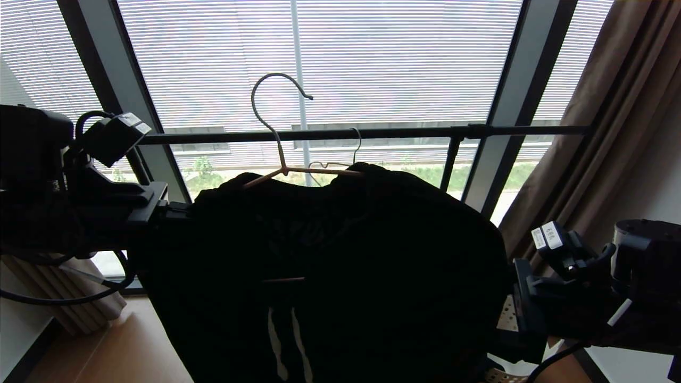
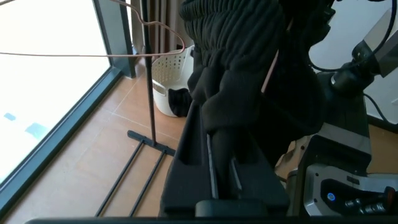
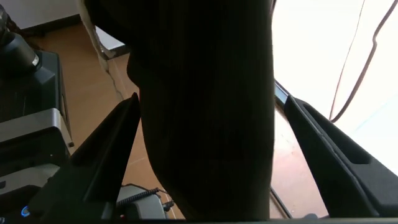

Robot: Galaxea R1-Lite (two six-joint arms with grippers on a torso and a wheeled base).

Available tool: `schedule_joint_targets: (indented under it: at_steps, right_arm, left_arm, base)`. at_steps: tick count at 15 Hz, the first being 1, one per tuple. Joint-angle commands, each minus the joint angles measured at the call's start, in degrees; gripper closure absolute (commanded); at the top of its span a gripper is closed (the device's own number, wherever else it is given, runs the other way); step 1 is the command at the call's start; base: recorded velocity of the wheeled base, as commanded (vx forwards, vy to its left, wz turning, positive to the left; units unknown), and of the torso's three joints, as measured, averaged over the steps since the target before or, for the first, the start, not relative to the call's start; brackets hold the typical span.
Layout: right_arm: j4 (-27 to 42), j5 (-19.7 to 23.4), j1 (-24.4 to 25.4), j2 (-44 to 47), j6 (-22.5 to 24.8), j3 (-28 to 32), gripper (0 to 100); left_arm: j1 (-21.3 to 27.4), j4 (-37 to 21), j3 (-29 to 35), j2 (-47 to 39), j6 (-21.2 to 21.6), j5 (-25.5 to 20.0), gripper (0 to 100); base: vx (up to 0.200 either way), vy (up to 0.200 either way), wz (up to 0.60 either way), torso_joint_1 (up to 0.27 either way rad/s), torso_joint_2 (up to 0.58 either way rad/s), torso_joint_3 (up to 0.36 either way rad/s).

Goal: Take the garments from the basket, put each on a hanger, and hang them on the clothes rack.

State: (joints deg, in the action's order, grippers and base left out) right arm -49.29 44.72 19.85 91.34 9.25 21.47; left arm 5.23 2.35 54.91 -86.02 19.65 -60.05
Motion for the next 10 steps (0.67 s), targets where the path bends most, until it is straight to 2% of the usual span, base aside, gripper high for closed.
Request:
schedule_joint_targets:
  at_steps: [1, 2, 3, 4, 6, 10]
  right_arm:
    - [0.0, 0.0, 0.0, 1.1, 0.1, 0.1, 0]
    - [0.0, 0.0, 0.0, 1.0, 0.1, 0.1, 0]
    - [0.0, 0.0, 0.0, 1.0, 0.1, 0.1, 100]
    - [0.0, 0.0, -0.1, 0.9, 0.1, 0.2, 100]
    - [0.0, 0.1, -1.6, 0.9, 0.1, 0.5, 100]
    - [0.0, 0.2, -4.6, 0.8, 0.1, 1.4, 100]
  left_arm:
    - [0.0, 1.8, -0.9, 0.8, -1.6, 0.0, 100]
    - [0.0, 3.4, -1.5, 0.8, -3.2, 0.0, 100]
    - [0.0, 3.5, -1.5, 0.8, -3.3, 0.0, 100]
    - [0.0, 6.9, -3.1, 0.8, -4.9, 0.0, 100]
    - [-0.5, 9.3, -3.8, 0.8, -7.1, 0.0, 100]
    - [-1.7, 10.1, -3.8, 0.8, -7.8, 0.0, 100]
  base:
    - [0.0, 0.0, 0.0, 0.0, 0.0, 0.0]
    - [0.0, 0.0, 0.0, 0.0, 0.0, 0.0]
    - [0.0, 0.0, 0.0, 0.0, 0.0, 0.0]
    - [0.0, 0.0, 0.0, 0.0, 0.0, 0.0]
    - [0.0, 0.0, 0.0, 0.0, 0.0, 0.0]
    - [0.0, 0.0, 0.0, 0.0, 0.0, 0.0]
